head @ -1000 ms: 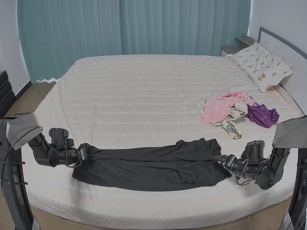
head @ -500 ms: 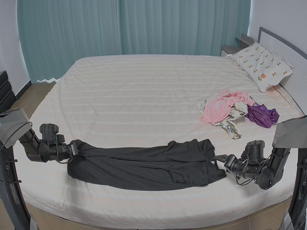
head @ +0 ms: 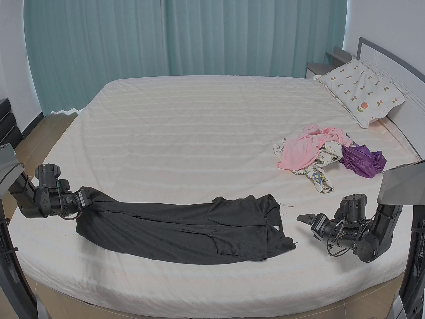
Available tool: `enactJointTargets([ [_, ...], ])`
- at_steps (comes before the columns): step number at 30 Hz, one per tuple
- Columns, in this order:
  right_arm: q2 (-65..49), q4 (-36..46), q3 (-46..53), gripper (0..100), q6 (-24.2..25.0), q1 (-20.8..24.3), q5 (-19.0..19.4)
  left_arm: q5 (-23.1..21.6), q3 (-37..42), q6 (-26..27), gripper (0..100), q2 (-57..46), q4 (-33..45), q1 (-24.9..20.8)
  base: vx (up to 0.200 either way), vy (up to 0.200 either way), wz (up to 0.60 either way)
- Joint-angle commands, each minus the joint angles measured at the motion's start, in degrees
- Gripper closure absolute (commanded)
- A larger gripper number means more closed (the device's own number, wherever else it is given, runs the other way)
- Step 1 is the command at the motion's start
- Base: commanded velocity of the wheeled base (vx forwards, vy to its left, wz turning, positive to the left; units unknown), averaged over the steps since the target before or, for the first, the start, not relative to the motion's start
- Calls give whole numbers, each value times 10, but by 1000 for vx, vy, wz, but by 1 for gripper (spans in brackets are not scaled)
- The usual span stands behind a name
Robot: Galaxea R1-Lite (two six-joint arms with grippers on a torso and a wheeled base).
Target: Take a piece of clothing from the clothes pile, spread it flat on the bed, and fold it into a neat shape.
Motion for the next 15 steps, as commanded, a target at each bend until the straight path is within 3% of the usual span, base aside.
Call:
enactJointTargets([
  [1, 0, 0, 0, 0, 0, 0, 0, 1, 9, -1, 100, -19, 1, 0, 0, 0, 0],
  [6, 0, 0, 0, 0, 0, 0, 0, 8, 27, -3, 100, -44, 6, -23, 0, 0, 0],
  [15, -1, 0, 0, 0, 0, 2, 1, 36, 35, -74, 100, -106, 62, -117, 0, 0, 0],
])
